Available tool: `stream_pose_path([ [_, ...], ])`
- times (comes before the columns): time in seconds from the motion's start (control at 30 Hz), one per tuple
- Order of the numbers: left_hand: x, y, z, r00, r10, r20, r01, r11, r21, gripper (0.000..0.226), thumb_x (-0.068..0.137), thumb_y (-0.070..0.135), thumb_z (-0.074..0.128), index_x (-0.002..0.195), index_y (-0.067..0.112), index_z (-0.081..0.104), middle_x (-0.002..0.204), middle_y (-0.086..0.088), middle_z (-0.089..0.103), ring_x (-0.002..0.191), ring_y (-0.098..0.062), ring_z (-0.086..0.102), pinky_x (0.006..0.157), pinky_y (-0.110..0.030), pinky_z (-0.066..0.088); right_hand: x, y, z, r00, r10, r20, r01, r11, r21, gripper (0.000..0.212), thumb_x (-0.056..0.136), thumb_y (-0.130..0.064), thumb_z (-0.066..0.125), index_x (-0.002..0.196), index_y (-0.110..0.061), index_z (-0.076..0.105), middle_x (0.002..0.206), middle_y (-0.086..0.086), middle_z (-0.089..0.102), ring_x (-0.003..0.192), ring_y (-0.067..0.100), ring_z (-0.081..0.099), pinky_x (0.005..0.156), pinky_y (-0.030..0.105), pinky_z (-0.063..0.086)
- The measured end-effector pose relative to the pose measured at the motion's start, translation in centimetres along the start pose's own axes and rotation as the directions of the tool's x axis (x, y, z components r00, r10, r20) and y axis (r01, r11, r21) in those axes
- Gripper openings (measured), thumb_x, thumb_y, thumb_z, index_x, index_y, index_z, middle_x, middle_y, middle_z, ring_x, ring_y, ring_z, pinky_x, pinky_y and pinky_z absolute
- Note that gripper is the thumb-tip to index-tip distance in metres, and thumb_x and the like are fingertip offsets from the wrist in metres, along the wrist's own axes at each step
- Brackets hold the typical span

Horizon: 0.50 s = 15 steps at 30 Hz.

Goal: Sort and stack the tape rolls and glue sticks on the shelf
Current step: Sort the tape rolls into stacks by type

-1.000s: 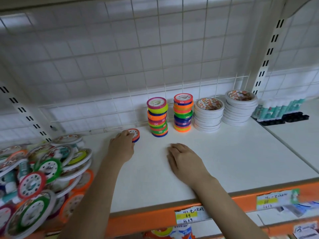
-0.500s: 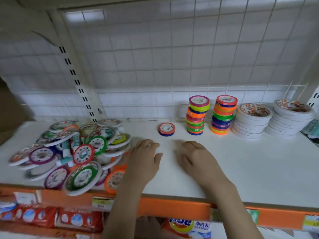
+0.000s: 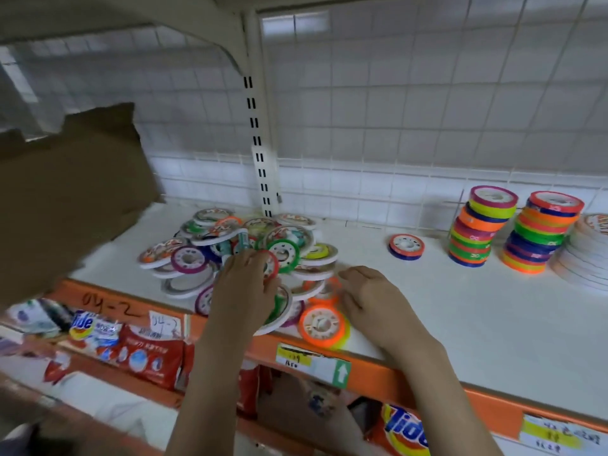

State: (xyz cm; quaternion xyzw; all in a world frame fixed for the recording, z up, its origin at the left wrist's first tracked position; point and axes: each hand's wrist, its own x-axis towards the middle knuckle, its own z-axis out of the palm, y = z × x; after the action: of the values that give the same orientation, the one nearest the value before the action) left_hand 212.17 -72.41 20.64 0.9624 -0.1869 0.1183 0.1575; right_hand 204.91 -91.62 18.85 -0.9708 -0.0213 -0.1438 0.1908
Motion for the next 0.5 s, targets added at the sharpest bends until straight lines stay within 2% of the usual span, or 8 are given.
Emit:
stream_pose_path([
  [0.03,0.1,-0.4,0.0,1.0,-0.028,0.011,0.028,0.999,0.015,0.045,0.092,0.036,0.052,0.132,0.017,0.047,0.143,-0.004,0.039,0.134,-0.026,0.033,0.108,-0.038,0.032,0.3,-0.3,0.2,1.0,-0.01,0.0,0.01,1.0,-0.002,0.045,0.088,-0.03,0.034,0.119,-0.009,0.059,0.119,0.008,0.058,0.113,0.025,0.051,0.091,0.03,0.041],
  [0.1,0.4,-0.7,0.1,0.997,-0.065,0.041,0.064,0.998,0.017,0.047,0.093,0.04,0.05,0.133,0.016,0.046,0.147,-0.004,0.033,0.135,-0.025,0.031,0.109,-0.04,0.031,0.7,-0.6,0.6,1.0,-0.016,0.002,0.016,1.0,-0.001,0.036,0.093,-0.027,0.038,0.118,-0.009,0.058,0.117,0.007,0.058,0.111,0.023,0.051,0.088,0.03,0.042],
  [0.23,1.0,-0.7,1.0,0.987,-0.103,0.123,0.103,0.995,0.01,0.047,0.093,0.042,0.048,0.129,0.011,0.048,0.145,-0.004,0.03,0.129,-0.026,0.037,0.104,-0.041,0.036,0.8,-0.7,0.9,1.0,-0.021,-0.01,0.021,1.0,-0.005,0.028,0.096,-0.025,0.044,0.115,-0.01,0.058,0.114,0.006,0.058,0.109,0.022,0.051,0.086,0.027,0.04],
  [0.33,1.6,-0.9,1.3,0.985,-0.117,0.126,0.117,0.993,0.008,0.046,0.094,0.04,0.045,0.126,0.008,0.052,0.143,-0.005,0.031,0.125,-0.027,0.04,0.102,-0.042,0.038,0.7,-0.7,0.9,0.999,-0.027,-0.022,0.027,1.0,-0.009,0.029,0.095,-0.024,0.042,0.114,-0.009,0.059,0.112,0.006,0.059,0.107,0.023,0.053,0.085,0.026,0.041],
  [0.43,1.7,-1.0,1.1,0.99,-0.11,0.086,0.112,0.993,-0.023,0.041,0.096,0.036,0.043,0.126,0.009,0.053,0.141,-0.004,0.034,0.125,-0.025,0.038,0.103,-0.04,0.037,1.2,-1.3,0.9,0.997,-0.069,-0.036,0.068,0.998,-0.008,0.038,0.093,-0.024,0.042,0.127,-0.012,0.054,0.124,0.004,0.056,0.116,0.021,0.049,0.094,0.024,0.039],
  [0.5,1.5,-1.3,0.8,0.993,-0.104,0.05,0.107,0.993,-0.058,0.041,0.096,0.035,0.045,0.126,0.009,0.053,0.141,-0.003,0.034,0.125,-0.024,0.039,0.102,-0.037,0.037,2.3,-2.0,0.9,0.995,-0.093,-0.04,0.092,0.995,-0.026,0.04,0.092,-0.025,0.041,0.128,-0.012,0.054,0.127,0.004,0.055,0.121,0.021,0.047,0.099,0.025,0.036],
])
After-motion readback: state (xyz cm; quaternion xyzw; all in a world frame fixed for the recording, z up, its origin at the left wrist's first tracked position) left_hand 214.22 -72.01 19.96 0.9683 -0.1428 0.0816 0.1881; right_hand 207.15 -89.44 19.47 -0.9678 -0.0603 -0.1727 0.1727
